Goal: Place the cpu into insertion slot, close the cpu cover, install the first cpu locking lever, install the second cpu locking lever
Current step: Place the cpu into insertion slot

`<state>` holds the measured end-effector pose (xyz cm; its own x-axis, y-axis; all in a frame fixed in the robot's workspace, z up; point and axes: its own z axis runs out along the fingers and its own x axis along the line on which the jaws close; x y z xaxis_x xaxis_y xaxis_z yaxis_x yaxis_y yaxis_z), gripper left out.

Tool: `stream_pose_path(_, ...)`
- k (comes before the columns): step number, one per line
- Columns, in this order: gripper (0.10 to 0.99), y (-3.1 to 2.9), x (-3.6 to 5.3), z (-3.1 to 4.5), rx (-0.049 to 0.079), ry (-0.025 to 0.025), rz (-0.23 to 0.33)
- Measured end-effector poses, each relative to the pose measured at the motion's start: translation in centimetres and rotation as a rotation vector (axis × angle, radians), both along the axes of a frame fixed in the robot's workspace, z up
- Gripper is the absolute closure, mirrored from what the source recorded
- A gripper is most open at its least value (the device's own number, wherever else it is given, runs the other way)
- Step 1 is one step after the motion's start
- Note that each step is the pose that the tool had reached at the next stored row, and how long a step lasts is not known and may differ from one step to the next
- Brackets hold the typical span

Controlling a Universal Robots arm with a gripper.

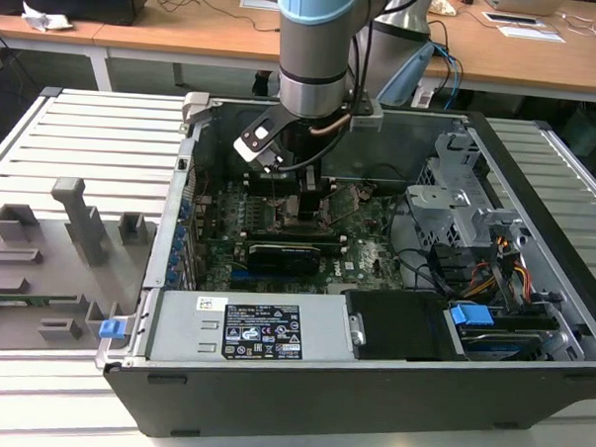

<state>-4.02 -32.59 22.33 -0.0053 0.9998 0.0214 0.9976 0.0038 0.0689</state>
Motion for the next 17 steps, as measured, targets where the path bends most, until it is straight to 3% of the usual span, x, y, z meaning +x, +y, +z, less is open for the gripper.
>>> stream_pose_path(6,0.553,0.21,-0.04,-0.85,0.000,0.0000,0.000)
stream_pose_path(17,0.553,0.36,-0.05,-1.58,0.000,0.0000,0.000)
